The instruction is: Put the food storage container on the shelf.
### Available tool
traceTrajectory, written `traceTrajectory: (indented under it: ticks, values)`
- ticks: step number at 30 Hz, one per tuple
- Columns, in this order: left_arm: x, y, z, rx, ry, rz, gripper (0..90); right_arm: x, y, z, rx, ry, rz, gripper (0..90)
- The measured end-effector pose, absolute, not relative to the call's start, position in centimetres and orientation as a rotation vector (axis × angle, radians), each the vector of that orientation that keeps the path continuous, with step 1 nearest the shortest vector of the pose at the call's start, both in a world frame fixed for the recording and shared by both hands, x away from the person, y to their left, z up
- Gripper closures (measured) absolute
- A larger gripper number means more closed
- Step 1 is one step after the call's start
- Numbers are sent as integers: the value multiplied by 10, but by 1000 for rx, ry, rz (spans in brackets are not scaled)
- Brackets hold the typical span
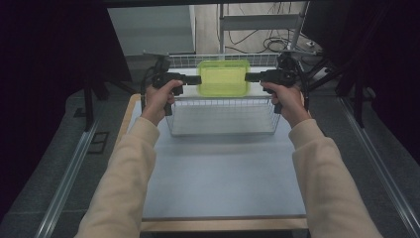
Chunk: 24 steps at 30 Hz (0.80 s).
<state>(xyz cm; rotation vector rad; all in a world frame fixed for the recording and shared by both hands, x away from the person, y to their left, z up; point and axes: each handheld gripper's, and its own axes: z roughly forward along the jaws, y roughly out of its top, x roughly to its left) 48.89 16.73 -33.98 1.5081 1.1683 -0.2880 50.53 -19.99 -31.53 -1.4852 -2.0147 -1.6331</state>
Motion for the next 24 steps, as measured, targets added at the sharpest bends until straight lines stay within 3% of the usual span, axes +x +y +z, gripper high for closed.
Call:
traceTrajectory:
  ticks: [14, 20, 24]
  values:
    - [504, 164, -346, 1455, 1217, -251, 758, 525, -186, -321, -1577, -2107, -1648, 727]
    - [504, 163, -346, 1475, 1237, -175, 576, 524, -184, -321, -1634, -2182, -1641, 568]
    - [502, 163, -340, 1491, 1219, -146, 471, 521, -188, -318, -1633, -2191, -1657, 524]
